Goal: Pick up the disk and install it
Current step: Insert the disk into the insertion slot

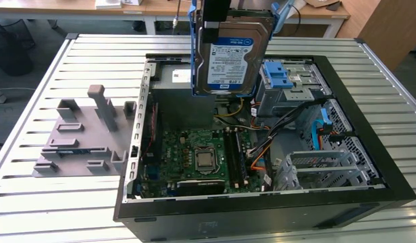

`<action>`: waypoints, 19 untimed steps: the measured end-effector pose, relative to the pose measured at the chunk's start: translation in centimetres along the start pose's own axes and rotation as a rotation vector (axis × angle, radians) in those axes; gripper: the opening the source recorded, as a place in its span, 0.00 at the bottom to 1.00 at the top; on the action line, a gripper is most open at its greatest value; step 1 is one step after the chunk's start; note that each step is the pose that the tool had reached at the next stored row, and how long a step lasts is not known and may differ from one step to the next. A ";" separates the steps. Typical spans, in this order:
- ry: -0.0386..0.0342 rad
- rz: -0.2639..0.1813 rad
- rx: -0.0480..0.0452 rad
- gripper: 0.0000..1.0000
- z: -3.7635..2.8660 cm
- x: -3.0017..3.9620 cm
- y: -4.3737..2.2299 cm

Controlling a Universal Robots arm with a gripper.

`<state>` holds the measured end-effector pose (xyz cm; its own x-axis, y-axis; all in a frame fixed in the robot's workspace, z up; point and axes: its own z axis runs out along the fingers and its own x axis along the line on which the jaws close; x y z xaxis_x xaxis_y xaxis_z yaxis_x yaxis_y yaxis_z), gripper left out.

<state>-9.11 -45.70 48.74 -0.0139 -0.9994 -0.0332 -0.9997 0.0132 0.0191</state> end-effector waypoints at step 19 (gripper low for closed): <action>-0.0001 0.000 0.0066 0.36 0.05 1.05 -0.04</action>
<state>-9.09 -46.75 48.66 -0.0136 -0.9994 -0.0334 -0.9998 0.0132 0.0126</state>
